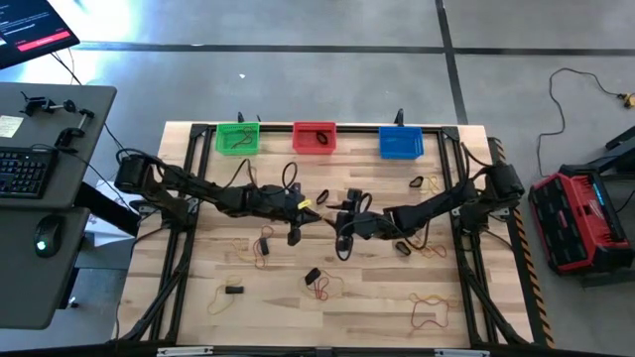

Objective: Sort rubber bands into baskets
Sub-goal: Put the yellow rubber band into the blue bin

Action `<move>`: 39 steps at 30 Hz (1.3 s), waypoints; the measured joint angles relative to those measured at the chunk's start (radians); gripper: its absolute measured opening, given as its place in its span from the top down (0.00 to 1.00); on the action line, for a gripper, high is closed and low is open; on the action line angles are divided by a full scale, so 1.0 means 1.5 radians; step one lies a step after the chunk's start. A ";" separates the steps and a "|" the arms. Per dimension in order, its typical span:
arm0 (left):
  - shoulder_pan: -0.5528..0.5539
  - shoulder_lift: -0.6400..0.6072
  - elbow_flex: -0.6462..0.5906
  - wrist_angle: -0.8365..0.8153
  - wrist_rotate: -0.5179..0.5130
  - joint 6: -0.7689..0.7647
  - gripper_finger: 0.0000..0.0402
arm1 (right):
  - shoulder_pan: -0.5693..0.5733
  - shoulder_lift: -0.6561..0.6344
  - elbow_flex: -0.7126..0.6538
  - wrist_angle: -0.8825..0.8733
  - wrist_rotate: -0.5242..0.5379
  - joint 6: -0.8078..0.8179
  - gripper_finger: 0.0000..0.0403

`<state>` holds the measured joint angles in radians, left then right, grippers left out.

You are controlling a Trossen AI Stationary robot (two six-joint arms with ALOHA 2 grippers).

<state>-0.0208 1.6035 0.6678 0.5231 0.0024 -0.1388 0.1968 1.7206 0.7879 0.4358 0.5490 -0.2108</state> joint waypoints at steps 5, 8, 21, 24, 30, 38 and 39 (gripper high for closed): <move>0.000 0.000 0.000 0.004 0.014 -0.001 1.00 | -0.015 0.001 0.000 0.010 -0.014 0.003 0.59; 0.000 0.000 0.000 0.004 0.015 -0.001 1.00 | -0.027 0.001 0.000 0.025 -0.076 0.005 0.62; -0.001 0.000 0.000 0.003 0.014 0.000 1.00 | -0.041 0.001 0.000 0.041 -0.117 0.005 0.97; -0.001 0.000 0.000 0.001 0.014 0.000 0.98 | -0.041 0.001 0.000 0.041 -0.117 0.017 0.97; -0.001 0.000 0.000 -0.001 -0.031 0.003 0.93 | -0.039 0.001 0.000 0.036 -0.090 0.020 0.99; -0.021 0.001 0.000 0.005 -0.063 0.038 0.78 | -0.040 -0.001 0.000 0.014 -0.062 0.038 1.00; -0.027 0.002 0.000 0.008 -0.069 0.047 0.76 | -0.042 -0.003 0.000 0.004 -0.063 0.042 1.00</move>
<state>-0.0618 1.6067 0.6674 0.5346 -0.1008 -0.0683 0.1343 1.7155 0.7877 0.4416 0.4552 -0.1480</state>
